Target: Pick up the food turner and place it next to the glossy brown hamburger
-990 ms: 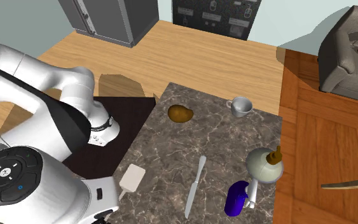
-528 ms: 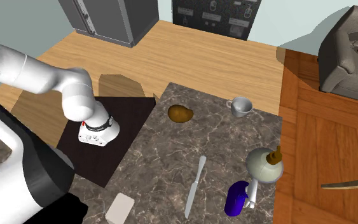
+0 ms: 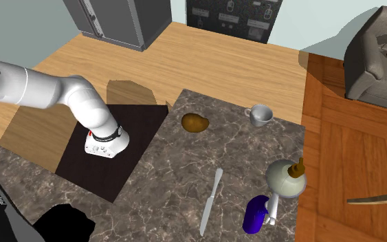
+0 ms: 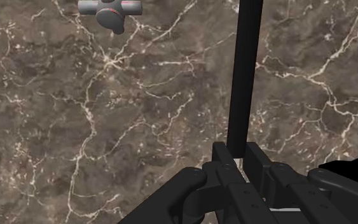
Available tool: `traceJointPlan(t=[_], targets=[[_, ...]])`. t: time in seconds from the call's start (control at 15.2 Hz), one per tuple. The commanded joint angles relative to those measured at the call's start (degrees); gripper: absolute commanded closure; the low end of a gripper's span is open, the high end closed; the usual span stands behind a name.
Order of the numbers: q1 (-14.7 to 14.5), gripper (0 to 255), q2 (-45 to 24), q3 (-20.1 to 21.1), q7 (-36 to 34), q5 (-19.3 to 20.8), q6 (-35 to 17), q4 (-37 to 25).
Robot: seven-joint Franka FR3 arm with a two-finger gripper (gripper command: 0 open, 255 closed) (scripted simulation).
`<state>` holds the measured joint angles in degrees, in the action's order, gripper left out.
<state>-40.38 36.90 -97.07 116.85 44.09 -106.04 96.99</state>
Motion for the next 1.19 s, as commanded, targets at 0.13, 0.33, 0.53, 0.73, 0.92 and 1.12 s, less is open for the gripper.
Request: traceJointPlan(t=[0.13, 0.33, 0.53, 0.73, 0.92, 1.12], targets=[[-1.44, 255, 1.33, -2.21, -0.41, 1.53, -1.65, 0.46], [-1.56, 255, 1.96, -3.13, -1.14, 2.49, -3.32, 1.94], [-1.80, 255, 2.64, -4.15, -1.88, 3.50, -4.95, 3.28], [-2.15, 255, 3.34, -5.27, -2.63, 4.57, -6.53, 4.49], [-2.59, 255, 4.08, -6.47, -3.39, 5.70, -8.07, 5.58], [-3.12, 255, 4.86, -7.75, -4.16, 6.88, -9.57, 6.54]])
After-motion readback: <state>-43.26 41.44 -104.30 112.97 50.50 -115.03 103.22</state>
